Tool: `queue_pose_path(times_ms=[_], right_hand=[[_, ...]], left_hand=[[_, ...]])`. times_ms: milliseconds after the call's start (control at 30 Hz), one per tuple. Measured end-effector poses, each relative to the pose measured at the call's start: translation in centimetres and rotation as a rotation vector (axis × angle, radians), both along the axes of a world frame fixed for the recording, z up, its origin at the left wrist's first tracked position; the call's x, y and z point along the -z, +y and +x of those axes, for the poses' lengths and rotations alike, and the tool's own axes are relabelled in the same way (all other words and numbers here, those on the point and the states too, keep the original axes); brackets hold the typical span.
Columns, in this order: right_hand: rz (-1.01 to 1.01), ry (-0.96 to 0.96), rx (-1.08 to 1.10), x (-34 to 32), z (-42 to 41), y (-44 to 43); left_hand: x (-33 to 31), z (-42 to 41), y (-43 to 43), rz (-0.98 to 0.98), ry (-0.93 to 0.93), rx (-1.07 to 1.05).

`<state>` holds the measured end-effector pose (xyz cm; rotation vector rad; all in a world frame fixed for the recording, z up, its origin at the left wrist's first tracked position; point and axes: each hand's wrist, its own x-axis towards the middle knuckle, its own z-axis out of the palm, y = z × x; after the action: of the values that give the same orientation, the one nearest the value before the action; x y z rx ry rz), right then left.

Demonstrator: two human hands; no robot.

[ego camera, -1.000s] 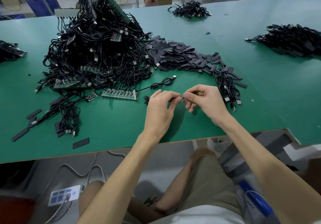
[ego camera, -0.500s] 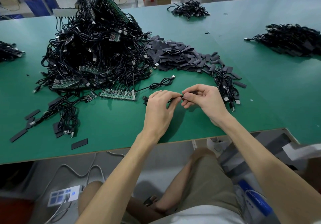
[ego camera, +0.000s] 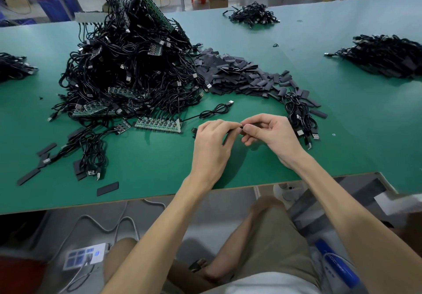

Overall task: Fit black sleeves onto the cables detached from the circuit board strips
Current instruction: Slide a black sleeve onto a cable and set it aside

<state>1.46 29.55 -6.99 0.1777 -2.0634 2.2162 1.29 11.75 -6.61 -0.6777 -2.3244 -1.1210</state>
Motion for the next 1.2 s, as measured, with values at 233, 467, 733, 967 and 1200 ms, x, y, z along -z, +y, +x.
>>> queue_pose_path(times_ms=[233,467,733,967,1200], right_hand=[[0.072,-0.043,-0.026,0.24,-0.28,-0.03],[0.119,-0.074,-0.022,0.21,-0.41,-0.17],[0.12,-0.09,-0.065,0.34,-0.43,-0.05],[0.125,-0.085,-0.058,0.25,-0.37,-0.16],[0.081,-0.066,-0.042,0.0,-0.22,-0.11]], left_hand=[[-0.07,0.09,-0.06,0.001,-0.009,-0.014],[0.07,-0.06,-0.07,0.001,0.009,-0.017],[0.24,-0.21,-0.03,-0.029,-0.059,0.006],[0.17,-0.26,-0.16,0.064,-0.146,0.049],[0.28,-0.49,-0.34,0.129,-0.145,0.022]])
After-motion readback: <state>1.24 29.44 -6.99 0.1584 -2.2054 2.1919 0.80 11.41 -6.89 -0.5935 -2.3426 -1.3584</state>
